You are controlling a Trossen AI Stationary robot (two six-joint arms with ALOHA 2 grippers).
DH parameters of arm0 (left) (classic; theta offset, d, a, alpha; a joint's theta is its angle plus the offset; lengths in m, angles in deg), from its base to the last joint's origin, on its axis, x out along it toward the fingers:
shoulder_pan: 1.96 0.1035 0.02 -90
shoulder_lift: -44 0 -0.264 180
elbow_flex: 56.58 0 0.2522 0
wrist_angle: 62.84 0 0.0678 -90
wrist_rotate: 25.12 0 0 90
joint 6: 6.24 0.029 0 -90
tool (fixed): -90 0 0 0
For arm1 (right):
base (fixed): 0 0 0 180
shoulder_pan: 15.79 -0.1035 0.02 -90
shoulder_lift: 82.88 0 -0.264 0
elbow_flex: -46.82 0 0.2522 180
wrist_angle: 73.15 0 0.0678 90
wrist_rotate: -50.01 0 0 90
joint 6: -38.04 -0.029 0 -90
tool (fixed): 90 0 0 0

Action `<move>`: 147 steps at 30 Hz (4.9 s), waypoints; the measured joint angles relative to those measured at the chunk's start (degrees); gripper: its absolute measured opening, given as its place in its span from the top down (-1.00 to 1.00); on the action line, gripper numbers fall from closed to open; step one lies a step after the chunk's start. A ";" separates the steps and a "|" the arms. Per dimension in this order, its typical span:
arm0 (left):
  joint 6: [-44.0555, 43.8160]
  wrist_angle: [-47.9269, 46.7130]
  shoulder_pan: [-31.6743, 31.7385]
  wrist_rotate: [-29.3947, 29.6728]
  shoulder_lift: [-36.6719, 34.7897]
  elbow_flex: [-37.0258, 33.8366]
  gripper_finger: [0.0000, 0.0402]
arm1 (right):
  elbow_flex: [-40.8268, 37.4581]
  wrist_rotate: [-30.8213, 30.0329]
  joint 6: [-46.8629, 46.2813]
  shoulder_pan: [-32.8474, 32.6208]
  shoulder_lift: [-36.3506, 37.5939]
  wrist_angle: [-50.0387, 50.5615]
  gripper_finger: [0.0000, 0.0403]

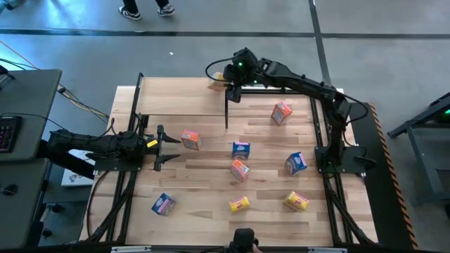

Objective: Stack cereal on shelf
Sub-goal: Put the top left yellow cereal box on the shelf

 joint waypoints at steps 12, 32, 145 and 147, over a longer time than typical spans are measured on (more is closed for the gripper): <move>0.00 0.00 -0.02 -0.02 0.00 -0.02 -0.25 | 1.95 1.30 -1.03 -0.28 -1.16 1.79 0.09; 0.00 -0.02 -0.02 0.00 0.02 -0.02 -0.25 | 1.95 1.11 -1.32 -0.15 -1.79 0.77 0.00; 0.00 0.05 -0.01 0.04 0.00 -0.01 -0.25 | 1.92 1.19 -10.88 -6.56 -8.58 -2.45 -0.18; 0.00 -0.04 -0.01 -0.02 0.02 -0.02 -0.25 | 1.92 1.09 -10.82 -6.56 -9.11 -3.57 -0.18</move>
